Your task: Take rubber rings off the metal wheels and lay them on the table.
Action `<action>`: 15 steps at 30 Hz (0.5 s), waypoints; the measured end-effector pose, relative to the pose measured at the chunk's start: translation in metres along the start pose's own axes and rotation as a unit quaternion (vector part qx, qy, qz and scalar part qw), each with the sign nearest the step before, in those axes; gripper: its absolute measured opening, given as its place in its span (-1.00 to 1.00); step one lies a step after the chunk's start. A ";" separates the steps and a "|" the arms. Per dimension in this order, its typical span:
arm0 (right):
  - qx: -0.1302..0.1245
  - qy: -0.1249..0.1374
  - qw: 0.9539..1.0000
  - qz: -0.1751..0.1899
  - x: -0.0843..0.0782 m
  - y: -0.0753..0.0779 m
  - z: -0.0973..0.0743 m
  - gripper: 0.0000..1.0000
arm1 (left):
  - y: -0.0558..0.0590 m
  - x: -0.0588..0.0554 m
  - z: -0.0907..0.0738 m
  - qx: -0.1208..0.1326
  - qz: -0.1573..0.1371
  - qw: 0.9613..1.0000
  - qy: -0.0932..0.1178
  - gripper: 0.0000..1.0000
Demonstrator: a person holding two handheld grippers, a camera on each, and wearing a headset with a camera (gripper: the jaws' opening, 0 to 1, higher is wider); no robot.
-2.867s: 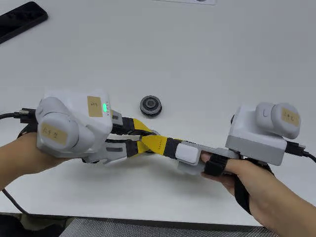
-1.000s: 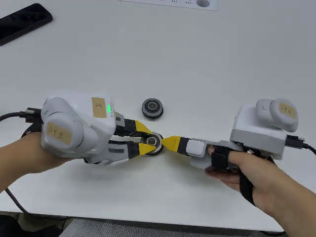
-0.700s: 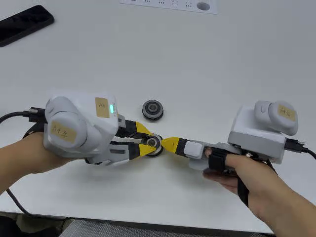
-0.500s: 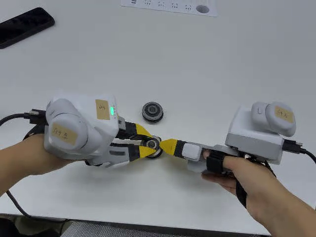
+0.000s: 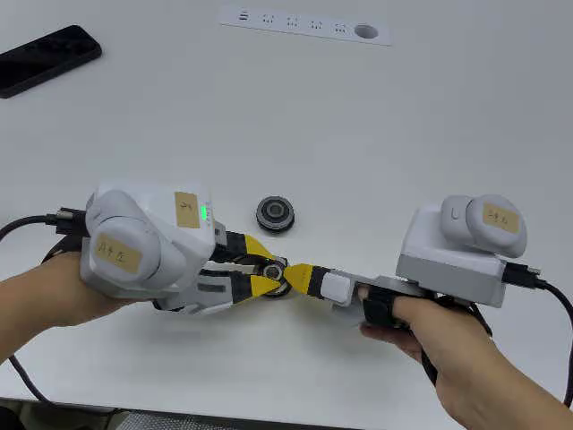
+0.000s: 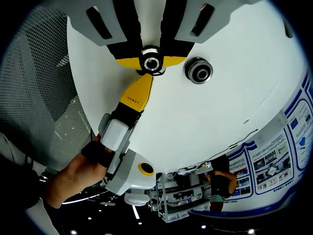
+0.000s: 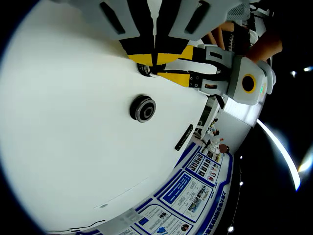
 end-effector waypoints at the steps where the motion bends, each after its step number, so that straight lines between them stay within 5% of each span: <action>1: -0.001 -0.001 1.000 -0.001 0.000 0.000 0.000 -0.99 | 0.000 0.000 0.000 0.000 0.000 1.000 0.001 -0.74; 15: 0.015 0.004 1.000 -0.007 0.003 -0.009 0.000 -0.99 | 0.000 -0.001 0.000 0.001 -0.003 1.000 0.001 -0.74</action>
Point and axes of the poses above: the centre of the closed fingertips' face, and the gripper's own axes: z roughly forward along the fingers, y roughly to its right, x roughly out of its top, the point moved 9 cm from there along -z, roughly backward along the fingers, and after that the axes turned 13 degrees about -z, right-handed, at the moved point
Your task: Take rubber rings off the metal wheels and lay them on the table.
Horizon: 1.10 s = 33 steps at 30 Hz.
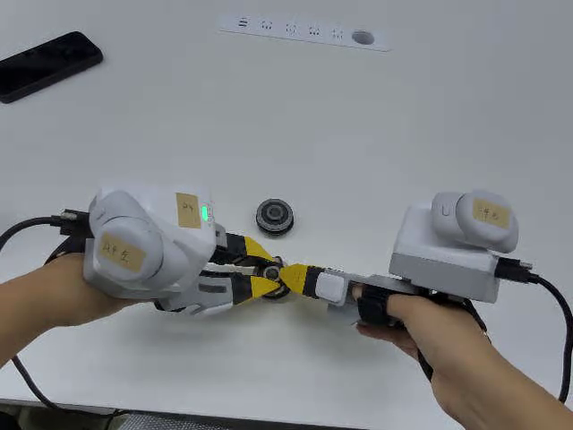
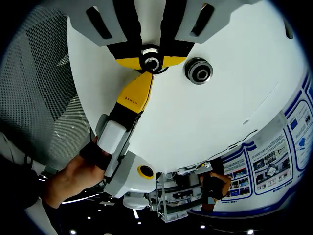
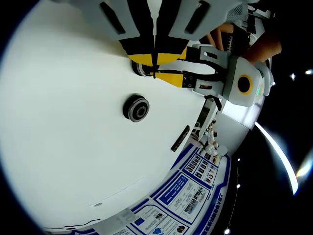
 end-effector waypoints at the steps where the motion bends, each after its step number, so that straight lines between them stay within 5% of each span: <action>1: -0.002 0.000 1.000 0.000 0.000 -0.001 0.000 -0.99 | 0.000 0.000 0.000 0.000 0.000 1.000 0.001 -0.74; 13: -0.021 0.002 1.000 0.001 -0.001 0.001 0.000 -0.98 | 0.000 -0.001 0.000 0.004 0.007 1.000 0.001 -0.73; 33: -0.015 0.015 0.999 0.031 -0.004 0.006 0.005 -0.97 | 0.002 0.000 0.001 0.011 0.016 1.000 -0.008 -0.71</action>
Point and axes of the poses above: the centre of the closed fingertips' face, and the gripper's own axes: z roughly forward along the fingers, y roughly to its right, x roughly out of its top, the point moved 9 cm from there along -z, roughly backward along the fingers, and after that the axes turned 13 degrees about -z, right-handed, at the moved point
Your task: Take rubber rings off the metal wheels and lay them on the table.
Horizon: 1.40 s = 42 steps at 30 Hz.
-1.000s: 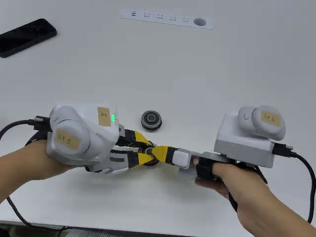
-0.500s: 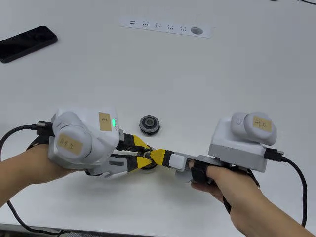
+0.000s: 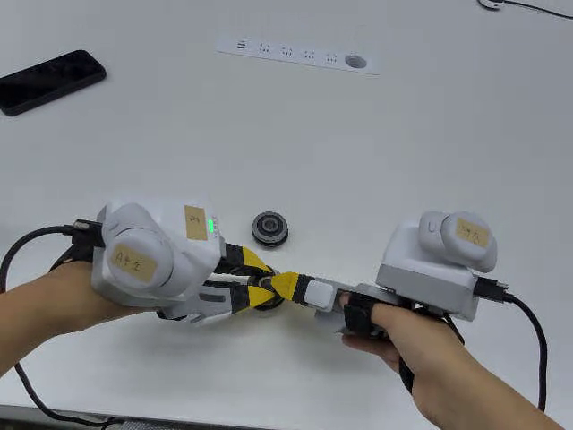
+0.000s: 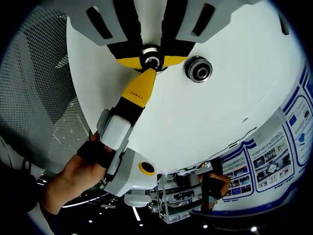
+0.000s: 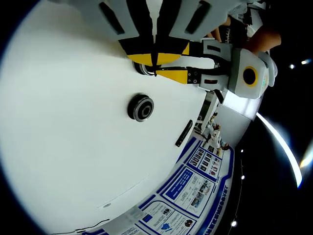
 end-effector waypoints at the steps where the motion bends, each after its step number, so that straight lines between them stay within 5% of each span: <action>1: 0.000 0.000 1.000 0.001 0.000 0.000 0.000 -0.97 | 0.000 0.001 0.000 0.000 0.006 1.000 -0.002 -0.71; 11: 0.006 0.002 1.000 0.009 -0.001 0.000 0.001 -0.97 | 0.000 -0.001 -0.006 0.001 0.002 1.000 -0.005 -0.63; 14: 0.009 0.000 1.000 0.009 -0.001 -0.002 0.001 -0.97 | 0.001 -0.001 -0.013 0.006 -0.027 1.000 0.008 -0.57; 21: 0.022 -0.004 1.000 0.011 -0.003 -0.008 0.003 -0.97 | 0.002 -0.003 -0.033 0.022 -0.035 0.999 0.016 -0.53; 27: 0.034 0.029 0.998 0.038 0.008 -0.011 -0.006 -0.97 | -0.001 0.000 -0.045 0.041 -0.048 0.998 0.030 -0.37; 33: 0.011 0.061 0.996 0.058 0.019 0.005 -0.024 -0.96 | -0.006 0.007 -0.045 0.052 -0.057 0.996 0.039 -0.23; 42: -0.073 0.072 0.991 0.083 0.009 0.047 -0.053 -0.96 | -0.001 0.014 -0.030 0.039 -0.044 0.998 0.032 -0.22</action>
Point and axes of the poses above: the centre of the closed fingertips' face, and the gripper's own axes: z roughly forward along the fingers, y roughly to its right, x roughly out of its top, the point moved 9 cm from there along -z, roughly backward along the fingers, and after that the axes turned 13 degrees about -z, right-handed, at the moved point
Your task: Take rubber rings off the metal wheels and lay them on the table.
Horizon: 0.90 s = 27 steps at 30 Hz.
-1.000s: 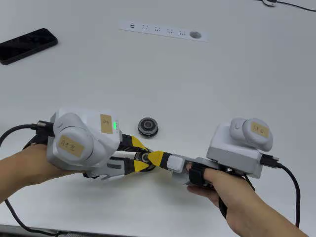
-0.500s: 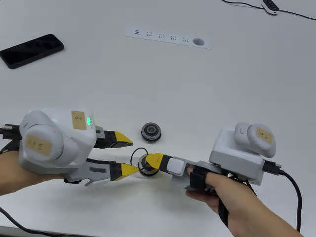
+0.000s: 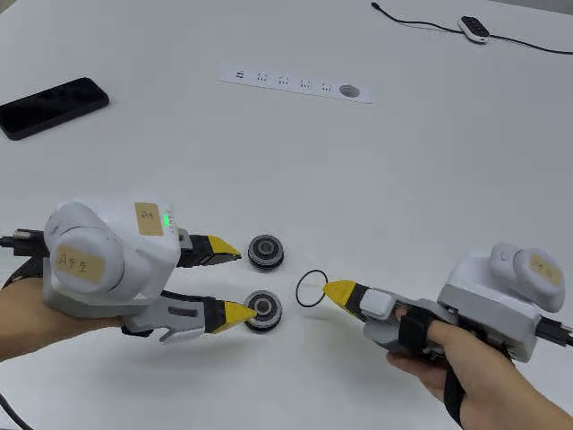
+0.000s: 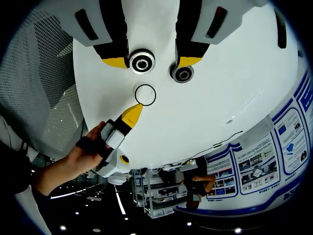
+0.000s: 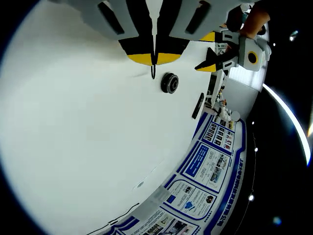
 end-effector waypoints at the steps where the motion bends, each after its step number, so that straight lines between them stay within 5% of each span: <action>1: -0.004 -0.002 1.000 -0.002 -0.001 0.003 -0.001 -0.96 | 0.001 -0.001 0.002 -0.003 0.000 1.000 -0.011 -0.23; 3: -0.035 -0.007 0.999 -0.010 -0.002 0.012 -0.004 -0.96 | 0.003 -0.003 0.005 -0.004 0.010 1.000 -0.018 -0.23; 19: -0.093 0.001 0.994 -0.061 0.000 0.027 -0.011 -0.83 | -0.002 -0.006 0.010 -0.006 0.014 1.000 -0.024 -0.24; 27: -0.100 0.054 0.991 -0.071 0.011 0.026 -0.021 -0.76 | -0.004 -0.006 0.014 -0.009 0.016 1.000 -0.025 -0.26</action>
Point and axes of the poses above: the centre of the closed fingertips' face, and the gripper's own axes: z roughly forward along the fingers, y roughly to its right, x roughly out of its top, the point moved 9 cm from there along -z, roughly backward along the fingers, and after that the axes turned 13 degrees about -z, right-handed, at the moved point
